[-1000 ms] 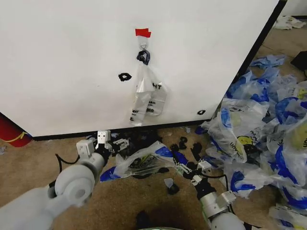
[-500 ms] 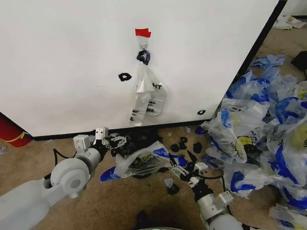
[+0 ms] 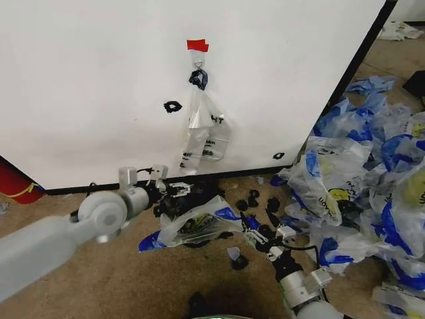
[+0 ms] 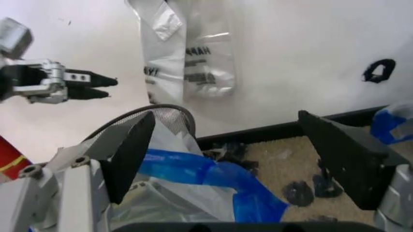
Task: Pick up the garbage bag from the wall and place it over the trash bin.
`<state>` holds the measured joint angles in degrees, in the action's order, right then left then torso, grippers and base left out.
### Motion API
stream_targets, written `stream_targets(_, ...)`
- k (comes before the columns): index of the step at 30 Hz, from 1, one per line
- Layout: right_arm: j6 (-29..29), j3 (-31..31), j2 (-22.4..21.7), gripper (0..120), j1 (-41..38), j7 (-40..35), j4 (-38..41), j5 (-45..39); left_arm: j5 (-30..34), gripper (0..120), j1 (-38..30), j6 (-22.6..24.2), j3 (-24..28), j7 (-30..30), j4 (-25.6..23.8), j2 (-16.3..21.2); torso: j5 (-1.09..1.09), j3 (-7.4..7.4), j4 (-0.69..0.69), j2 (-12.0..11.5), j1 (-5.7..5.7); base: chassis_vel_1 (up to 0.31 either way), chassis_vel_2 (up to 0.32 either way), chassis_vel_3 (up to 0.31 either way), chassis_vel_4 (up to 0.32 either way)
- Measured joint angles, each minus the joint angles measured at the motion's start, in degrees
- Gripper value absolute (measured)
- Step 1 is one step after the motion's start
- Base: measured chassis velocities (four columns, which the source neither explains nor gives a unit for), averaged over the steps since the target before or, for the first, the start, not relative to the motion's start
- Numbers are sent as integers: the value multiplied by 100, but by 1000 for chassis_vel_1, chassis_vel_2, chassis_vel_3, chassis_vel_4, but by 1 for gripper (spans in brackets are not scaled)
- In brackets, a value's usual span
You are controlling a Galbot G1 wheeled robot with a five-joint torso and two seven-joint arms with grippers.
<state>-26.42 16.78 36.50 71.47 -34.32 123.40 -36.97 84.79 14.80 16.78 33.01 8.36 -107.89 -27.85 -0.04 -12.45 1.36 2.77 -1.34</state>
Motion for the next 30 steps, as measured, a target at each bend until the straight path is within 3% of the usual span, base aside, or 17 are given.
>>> stream_targets(5, -41, -127, 80, 79, 186, 37, -8, 54, -259, 91, -511, 9, 605, -391, 668, -115, -2, 0, -1, 1, 0, 0, 0, 0, 0)
stream_targets(11, -40, -111, 98, 76, 143, 39, -12, 56, -339, 91, -640, 9, 895, -572, 1163, -170, -2, 0, -1, 1, 0, 0, 0, 0, 0)
stream_targets(19, -39, -97, 93, 75, 93, 39, -68, 56, -289, 86, -714, 32, 1103, -563, 1236, -175, -2, 0, -2, 1, 0, 0, 0, 0, 0)
stream_targets(30, -82, -130, 118, 72, 133, 44, -81, 76, -144, 63, -1030, 79, 1550, -363, 1166, -347, -2, 0, 0, 1, 0, 0, 0, 0, 0)
